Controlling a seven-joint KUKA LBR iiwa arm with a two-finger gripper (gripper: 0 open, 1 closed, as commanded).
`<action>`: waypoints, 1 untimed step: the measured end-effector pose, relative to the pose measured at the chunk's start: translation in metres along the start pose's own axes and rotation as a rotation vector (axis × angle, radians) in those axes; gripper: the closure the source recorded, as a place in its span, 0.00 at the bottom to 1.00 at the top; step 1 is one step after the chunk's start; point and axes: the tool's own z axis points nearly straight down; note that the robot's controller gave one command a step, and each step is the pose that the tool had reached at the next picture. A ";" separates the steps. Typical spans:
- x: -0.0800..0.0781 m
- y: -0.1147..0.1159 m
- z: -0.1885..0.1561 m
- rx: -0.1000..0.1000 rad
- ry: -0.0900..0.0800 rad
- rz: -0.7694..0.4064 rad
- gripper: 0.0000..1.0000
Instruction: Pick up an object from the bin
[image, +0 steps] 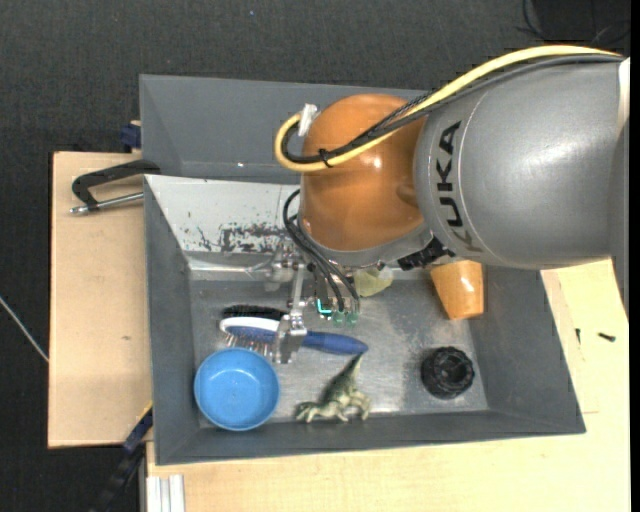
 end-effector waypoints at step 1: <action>-0.004 0.001 0.135 -0.011 -0.037 -0.108 0.00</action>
Offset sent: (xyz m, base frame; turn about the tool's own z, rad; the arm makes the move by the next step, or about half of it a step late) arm -0.0043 -0.0027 -0.1402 -0.1082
